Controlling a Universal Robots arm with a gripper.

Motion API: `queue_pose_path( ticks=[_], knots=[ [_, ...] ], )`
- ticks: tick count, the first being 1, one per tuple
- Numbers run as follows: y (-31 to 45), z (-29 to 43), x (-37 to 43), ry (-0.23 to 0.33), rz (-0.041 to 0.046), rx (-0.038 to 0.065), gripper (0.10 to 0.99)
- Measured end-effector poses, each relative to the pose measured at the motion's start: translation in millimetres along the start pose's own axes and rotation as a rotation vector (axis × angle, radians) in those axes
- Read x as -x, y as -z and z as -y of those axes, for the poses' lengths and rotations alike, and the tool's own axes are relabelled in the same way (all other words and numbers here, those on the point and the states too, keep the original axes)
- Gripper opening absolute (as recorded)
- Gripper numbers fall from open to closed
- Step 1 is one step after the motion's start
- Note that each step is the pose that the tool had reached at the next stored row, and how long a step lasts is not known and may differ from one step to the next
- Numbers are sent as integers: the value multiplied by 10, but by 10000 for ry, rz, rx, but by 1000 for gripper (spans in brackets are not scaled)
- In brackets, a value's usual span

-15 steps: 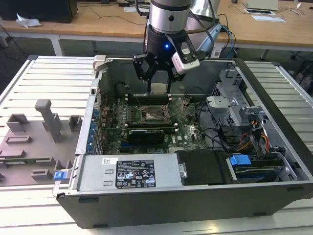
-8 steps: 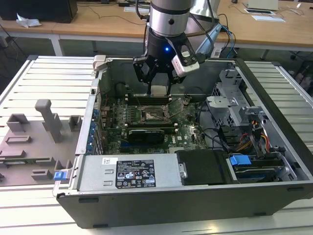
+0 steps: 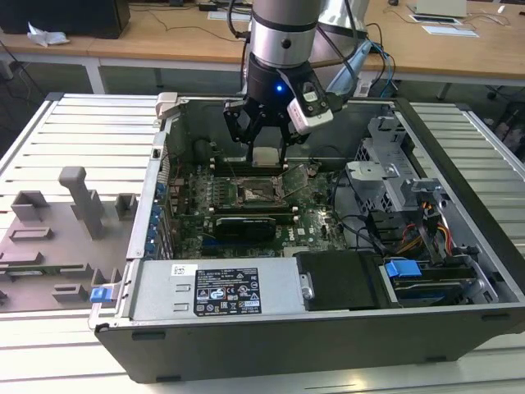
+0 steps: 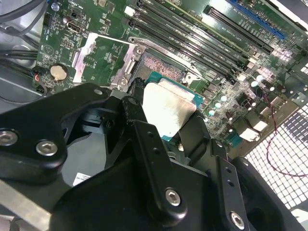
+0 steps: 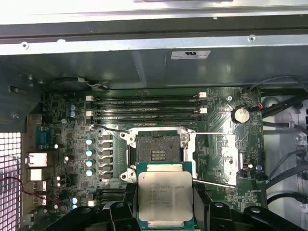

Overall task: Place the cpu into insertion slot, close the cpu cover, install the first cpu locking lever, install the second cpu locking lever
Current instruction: 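Place the cpu into insertion slot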

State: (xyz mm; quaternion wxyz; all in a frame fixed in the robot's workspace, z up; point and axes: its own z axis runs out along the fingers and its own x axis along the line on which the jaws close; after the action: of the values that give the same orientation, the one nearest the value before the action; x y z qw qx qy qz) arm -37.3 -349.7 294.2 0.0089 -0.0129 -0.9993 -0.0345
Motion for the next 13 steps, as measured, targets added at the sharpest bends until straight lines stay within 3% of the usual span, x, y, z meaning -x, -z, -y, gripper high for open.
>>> queue_pose_path(
  ticks=[13],
  knots=[
    [-164, 11, 9, -1, 0, -15, 541]
  ],
)
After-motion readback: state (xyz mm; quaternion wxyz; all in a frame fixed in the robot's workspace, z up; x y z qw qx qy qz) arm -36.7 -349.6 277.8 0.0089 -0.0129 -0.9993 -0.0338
